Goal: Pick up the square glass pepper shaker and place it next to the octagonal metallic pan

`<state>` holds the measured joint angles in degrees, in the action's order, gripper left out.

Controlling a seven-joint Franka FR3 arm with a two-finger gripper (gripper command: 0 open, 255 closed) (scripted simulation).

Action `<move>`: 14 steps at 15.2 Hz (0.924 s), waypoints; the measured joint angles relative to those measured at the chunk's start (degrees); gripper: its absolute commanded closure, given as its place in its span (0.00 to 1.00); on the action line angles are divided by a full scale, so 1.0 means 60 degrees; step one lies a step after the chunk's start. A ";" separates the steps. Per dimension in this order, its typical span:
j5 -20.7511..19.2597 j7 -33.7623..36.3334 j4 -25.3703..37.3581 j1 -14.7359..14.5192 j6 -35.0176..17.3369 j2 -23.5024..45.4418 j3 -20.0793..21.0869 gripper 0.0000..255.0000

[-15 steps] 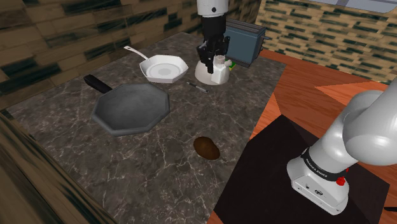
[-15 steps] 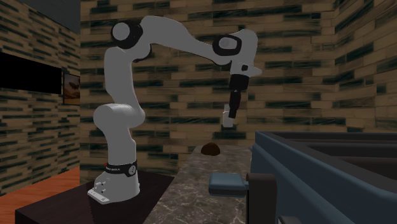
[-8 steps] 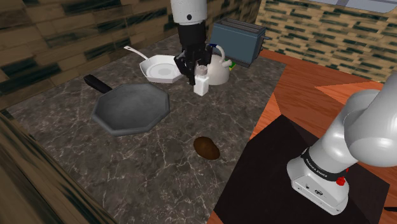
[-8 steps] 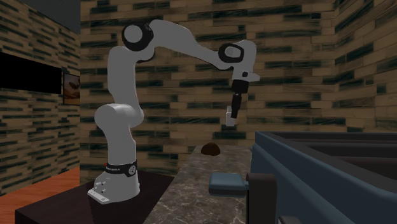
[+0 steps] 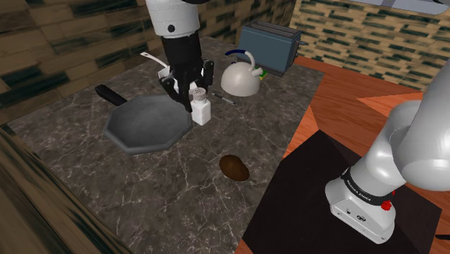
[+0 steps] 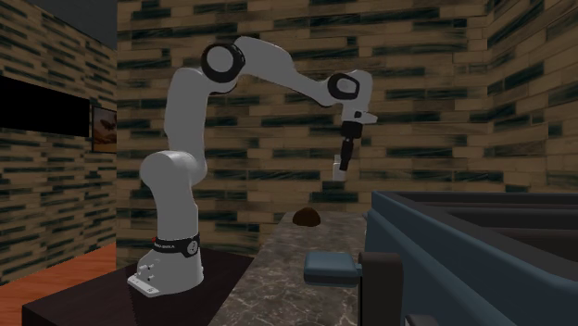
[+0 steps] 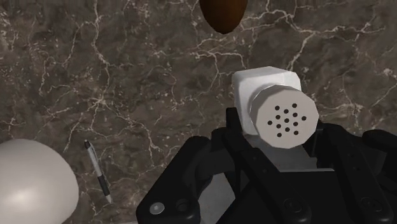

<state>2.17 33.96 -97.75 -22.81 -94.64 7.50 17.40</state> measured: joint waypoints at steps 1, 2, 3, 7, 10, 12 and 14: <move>-0.0048 0.0201 0.0312 -0.0116 0.0069 0.0244 0.0075 1.00; -0.0092 0.0459 0.0586 -0.0275 0.0105 0.0478 0.0174 1.00; -0.0153 0.0698 0.0935 -0.0428 0.0186 0.0746 0.0258 1.00; -0.0423 0.1497 0.2279 -0.1023 0.0498 0.1782 0.0493 1.00; -0.0714 0.2142 0.3829 -0.1630 0.0984 0.2850 0.0621 1.00; -0.0963 0.2559 0.5132 -0.2147 0.1371 0.3754 0.0660 1.00; -0.1018 0.2685 0.5305 -0.2291 0.1316 0.3991 0.0667 1.00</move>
<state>-3.94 50.07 -65.92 -36.56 -86.74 31.44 21.40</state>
